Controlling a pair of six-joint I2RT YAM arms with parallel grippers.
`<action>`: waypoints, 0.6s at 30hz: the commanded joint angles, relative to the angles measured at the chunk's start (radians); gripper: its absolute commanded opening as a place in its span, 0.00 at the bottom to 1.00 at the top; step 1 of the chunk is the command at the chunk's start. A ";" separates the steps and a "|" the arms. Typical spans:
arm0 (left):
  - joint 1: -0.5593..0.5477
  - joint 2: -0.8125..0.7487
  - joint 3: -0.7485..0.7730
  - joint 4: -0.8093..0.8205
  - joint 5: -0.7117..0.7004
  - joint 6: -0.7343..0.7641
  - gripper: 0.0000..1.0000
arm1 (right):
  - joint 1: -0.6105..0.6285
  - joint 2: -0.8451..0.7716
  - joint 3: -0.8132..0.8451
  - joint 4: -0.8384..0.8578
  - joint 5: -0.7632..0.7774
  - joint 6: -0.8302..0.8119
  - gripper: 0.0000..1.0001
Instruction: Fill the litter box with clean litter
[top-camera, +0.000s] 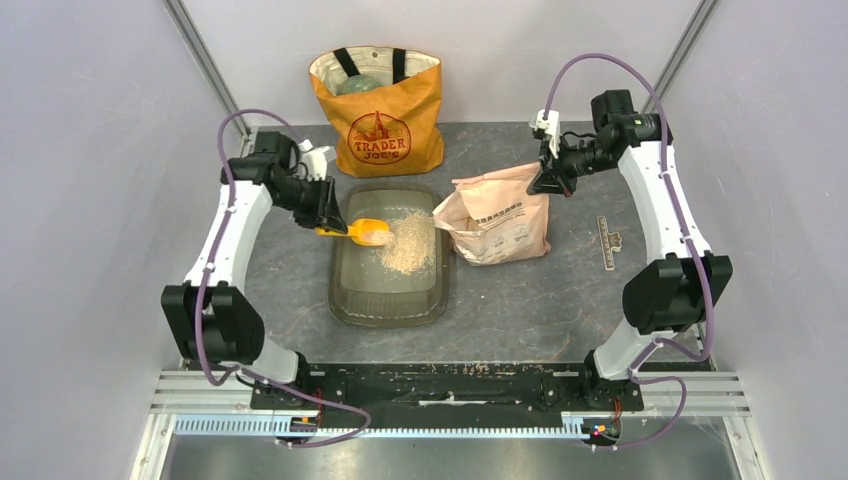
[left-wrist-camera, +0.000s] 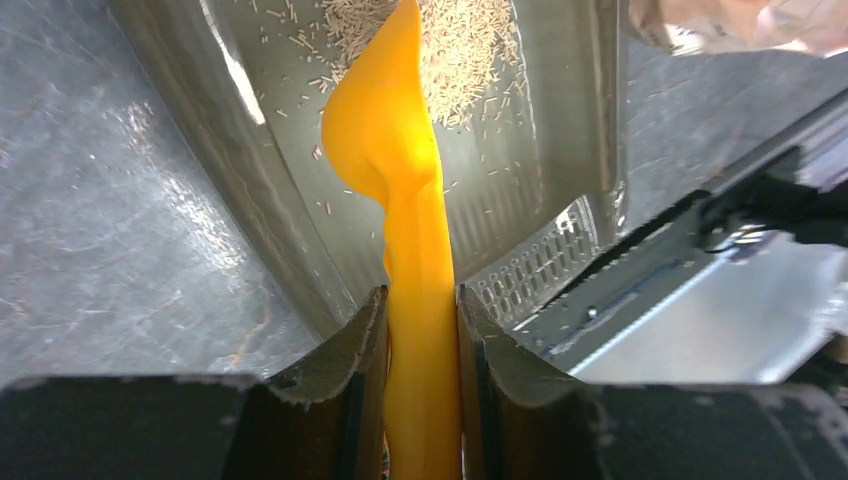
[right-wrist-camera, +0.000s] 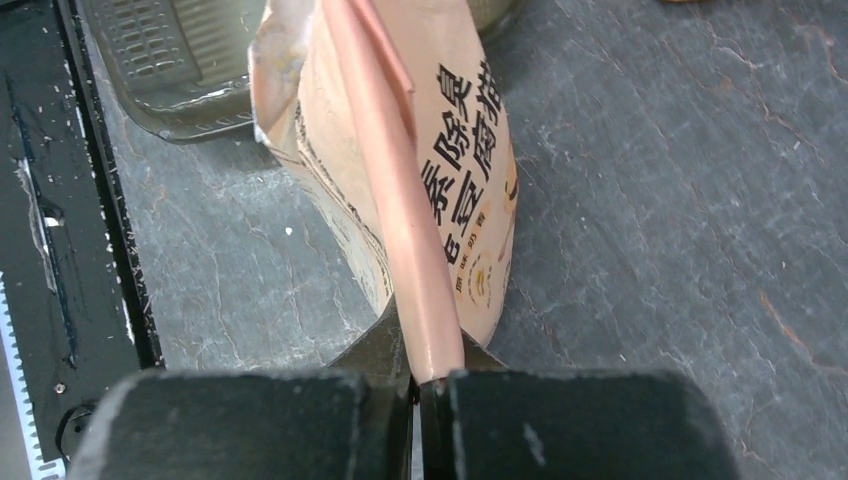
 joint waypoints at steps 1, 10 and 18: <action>-0.123 -0.087 -0.002 0.099 -0.227 0.003 0.02 | -0.035 -0.029 0.022 0.091 -0.061 -0.009 0.00; -0.271 -0.121 0.037 0.074 -0.312 0.150 0.02 | -0.093 -0.058 -0.085 0.093 -0.033 -0.054 0.00; -0.277 -0.117 0.107 0.053 -0.222 0.154 0.02 | -0.121 -0.068 -0.113 0.089 -0.023 -0.036 0.00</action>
